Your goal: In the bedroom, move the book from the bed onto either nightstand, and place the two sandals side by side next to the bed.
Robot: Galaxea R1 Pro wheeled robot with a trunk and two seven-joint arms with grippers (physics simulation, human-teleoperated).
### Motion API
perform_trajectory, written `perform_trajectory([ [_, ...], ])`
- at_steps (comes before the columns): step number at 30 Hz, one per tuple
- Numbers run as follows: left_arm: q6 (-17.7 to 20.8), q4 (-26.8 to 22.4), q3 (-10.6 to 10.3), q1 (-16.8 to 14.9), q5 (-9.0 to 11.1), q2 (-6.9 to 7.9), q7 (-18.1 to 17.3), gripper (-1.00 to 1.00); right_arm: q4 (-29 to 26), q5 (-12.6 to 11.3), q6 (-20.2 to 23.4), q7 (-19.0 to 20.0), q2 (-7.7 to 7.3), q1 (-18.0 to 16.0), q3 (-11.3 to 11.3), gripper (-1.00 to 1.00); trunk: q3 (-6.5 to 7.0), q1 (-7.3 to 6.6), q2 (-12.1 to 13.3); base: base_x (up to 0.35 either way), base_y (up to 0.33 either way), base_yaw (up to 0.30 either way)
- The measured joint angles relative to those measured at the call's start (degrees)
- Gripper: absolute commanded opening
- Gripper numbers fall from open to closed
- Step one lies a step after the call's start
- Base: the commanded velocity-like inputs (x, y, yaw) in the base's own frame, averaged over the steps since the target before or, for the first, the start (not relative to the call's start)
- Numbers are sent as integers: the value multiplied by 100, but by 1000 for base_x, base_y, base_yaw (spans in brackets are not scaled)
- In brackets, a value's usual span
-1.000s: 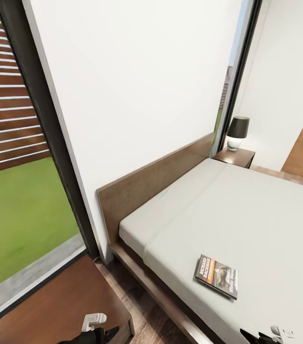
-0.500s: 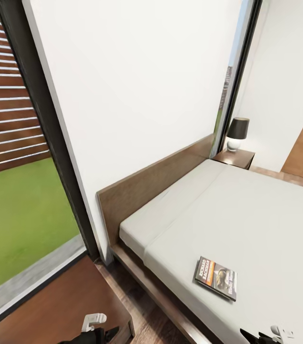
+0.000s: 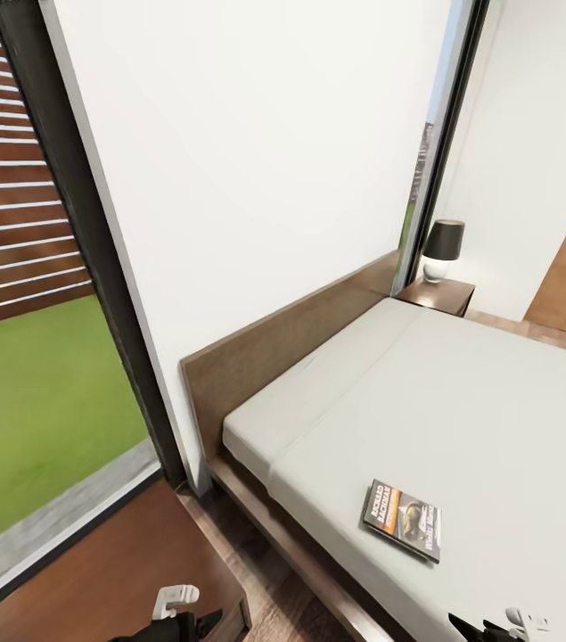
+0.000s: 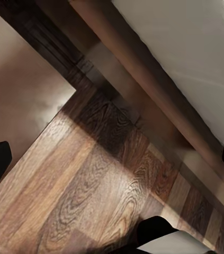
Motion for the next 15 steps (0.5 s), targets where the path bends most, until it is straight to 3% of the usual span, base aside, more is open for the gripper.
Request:
perform_trajectory([
  [5, 0, 2, 0, -3, 0, 0, 1, 100, -1, -1, 0, 0, -1, 2, 1, 100, 90, -110, 201, 0, 0, -187],
  [15, 0, 3, -1, -5, 0, -1, 1, 100, -2, -2, -1, 0, -1, 2, 2, 100, 269, -330, 602, 0, 0, -272],
])
